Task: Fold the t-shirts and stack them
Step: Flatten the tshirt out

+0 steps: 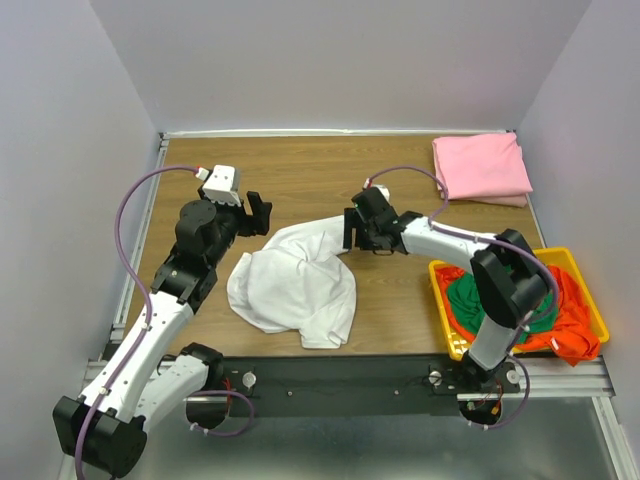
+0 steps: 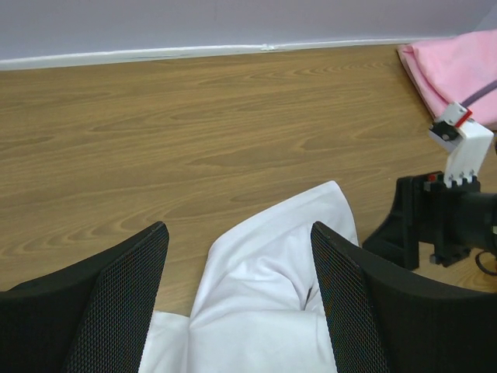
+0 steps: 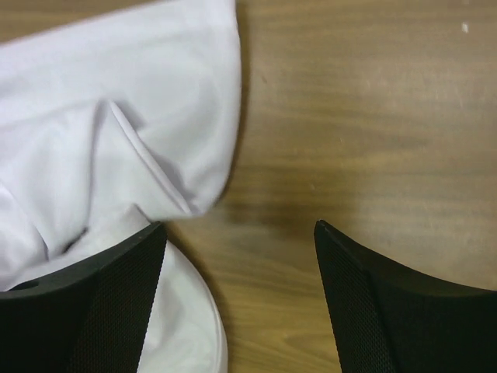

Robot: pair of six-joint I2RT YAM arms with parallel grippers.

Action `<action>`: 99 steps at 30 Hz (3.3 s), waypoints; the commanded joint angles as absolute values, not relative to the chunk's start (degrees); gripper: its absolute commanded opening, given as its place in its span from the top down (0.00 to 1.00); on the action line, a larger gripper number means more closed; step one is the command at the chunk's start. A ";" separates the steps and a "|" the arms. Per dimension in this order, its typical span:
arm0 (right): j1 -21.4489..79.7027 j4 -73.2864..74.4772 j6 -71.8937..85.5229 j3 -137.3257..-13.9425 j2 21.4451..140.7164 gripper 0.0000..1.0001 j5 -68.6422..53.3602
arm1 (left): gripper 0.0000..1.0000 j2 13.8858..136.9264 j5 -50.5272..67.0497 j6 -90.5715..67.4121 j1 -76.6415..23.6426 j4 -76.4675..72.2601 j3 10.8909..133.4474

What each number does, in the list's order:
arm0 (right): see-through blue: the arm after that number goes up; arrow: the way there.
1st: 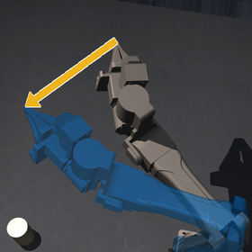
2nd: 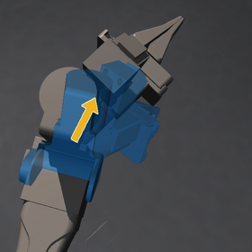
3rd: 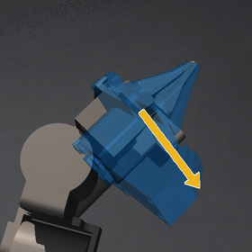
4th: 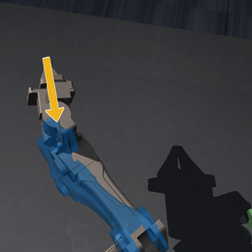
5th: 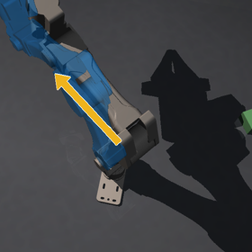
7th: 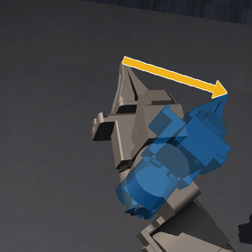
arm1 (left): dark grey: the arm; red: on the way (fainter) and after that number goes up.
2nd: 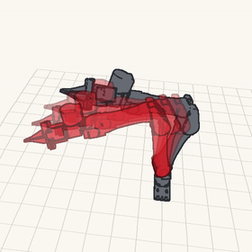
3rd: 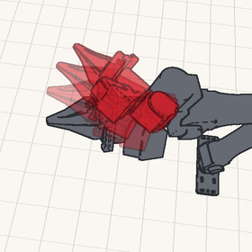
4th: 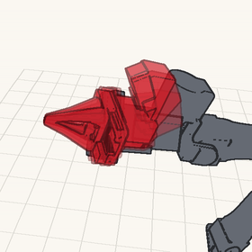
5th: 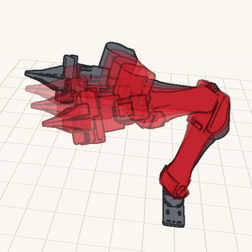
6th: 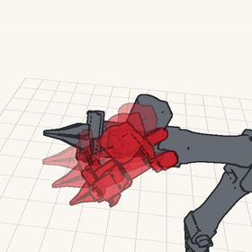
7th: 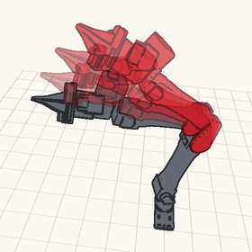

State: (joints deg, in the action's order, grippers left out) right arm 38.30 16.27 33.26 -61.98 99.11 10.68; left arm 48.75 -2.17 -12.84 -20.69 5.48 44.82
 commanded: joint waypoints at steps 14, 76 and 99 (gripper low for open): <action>37.44 14.59 26.63 -77.43 116.63 0.30 19.78 | 0.18 48.16 -0.97 -12.04 -20.39 5.01 44.82; 17.84 17.14 29.53 -50.80 82.62 1.00 20.66 | 0.28 85.77 -2.64 -27.60 -44.56 -13.18 50.09; 17.75 17.23 29.18 -46.15 75.41 1.00 17.75 | 0.34 102.82 -13.71 -26.37 -45.00 -8.35 59.68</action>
